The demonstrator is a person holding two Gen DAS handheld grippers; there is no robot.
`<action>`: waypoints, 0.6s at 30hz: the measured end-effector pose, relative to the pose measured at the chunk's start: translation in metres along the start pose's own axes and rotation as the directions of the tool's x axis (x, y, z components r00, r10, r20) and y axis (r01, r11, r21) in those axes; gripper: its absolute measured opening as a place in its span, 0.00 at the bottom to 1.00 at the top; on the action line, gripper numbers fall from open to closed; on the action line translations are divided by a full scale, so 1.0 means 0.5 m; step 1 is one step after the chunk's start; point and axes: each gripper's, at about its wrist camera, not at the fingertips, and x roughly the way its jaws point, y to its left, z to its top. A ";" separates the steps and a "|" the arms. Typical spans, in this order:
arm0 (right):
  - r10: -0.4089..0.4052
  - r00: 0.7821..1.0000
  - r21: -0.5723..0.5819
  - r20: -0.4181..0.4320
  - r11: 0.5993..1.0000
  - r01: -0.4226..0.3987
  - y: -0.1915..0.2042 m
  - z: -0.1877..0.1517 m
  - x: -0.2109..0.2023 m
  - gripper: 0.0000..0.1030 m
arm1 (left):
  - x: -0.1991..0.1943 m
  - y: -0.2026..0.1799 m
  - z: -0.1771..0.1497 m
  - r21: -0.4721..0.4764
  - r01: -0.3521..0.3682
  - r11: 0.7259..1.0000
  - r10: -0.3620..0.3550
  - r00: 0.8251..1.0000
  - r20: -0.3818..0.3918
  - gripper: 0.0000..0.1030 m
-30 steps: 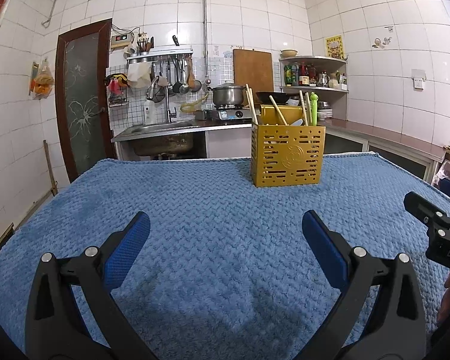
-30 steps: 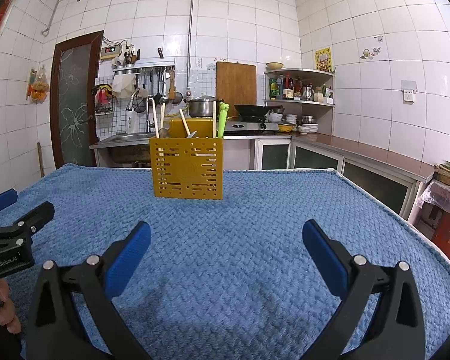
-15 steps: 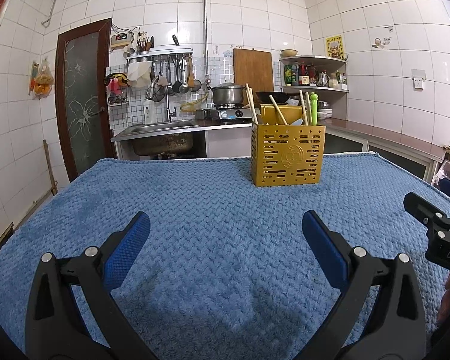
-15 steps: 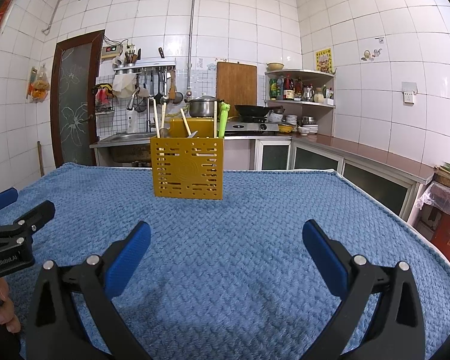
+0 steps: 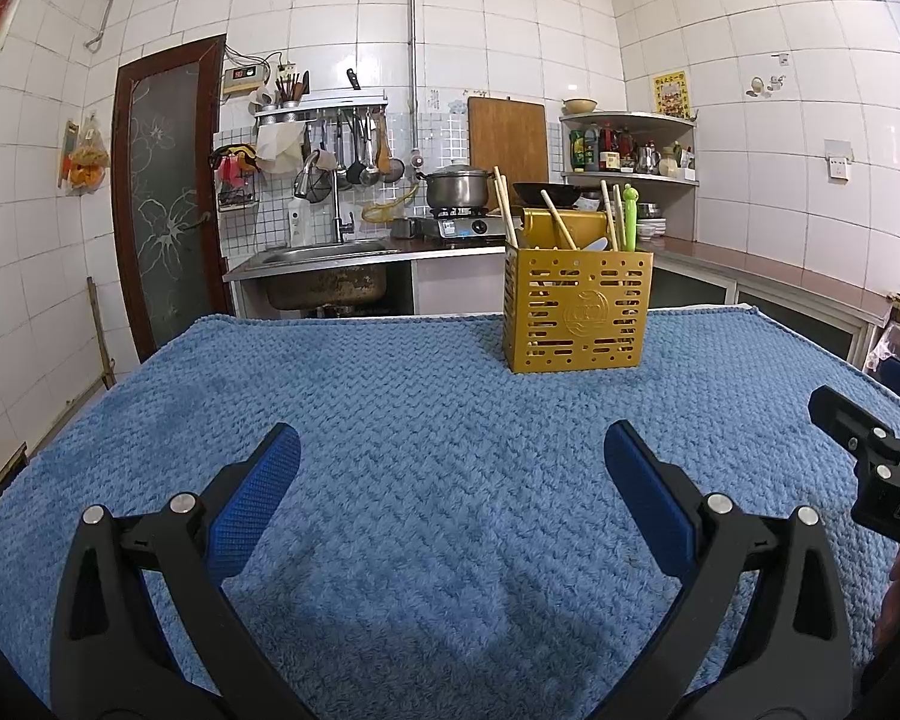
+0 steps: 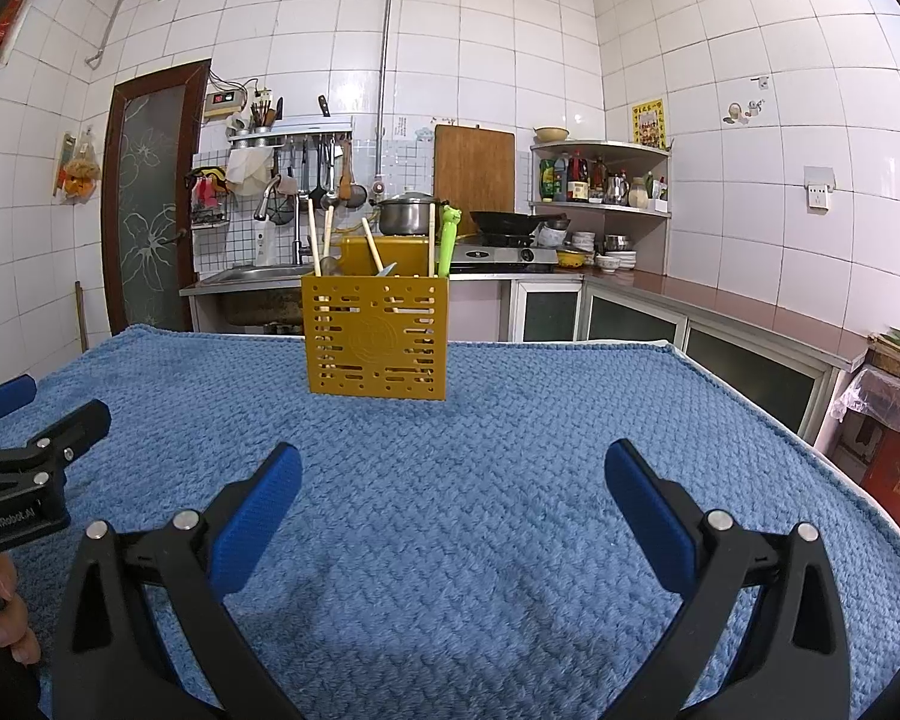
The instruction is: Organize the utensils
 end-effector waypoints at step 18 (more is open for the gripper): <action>0.001 1.000 -0.001 0.001 1.000 -0.001 -0.002 -0.001 0.000 0.96 | 0.000 0.002 0.001 -0.001 0.000 1.000 0.000 1.000 0.002 0.95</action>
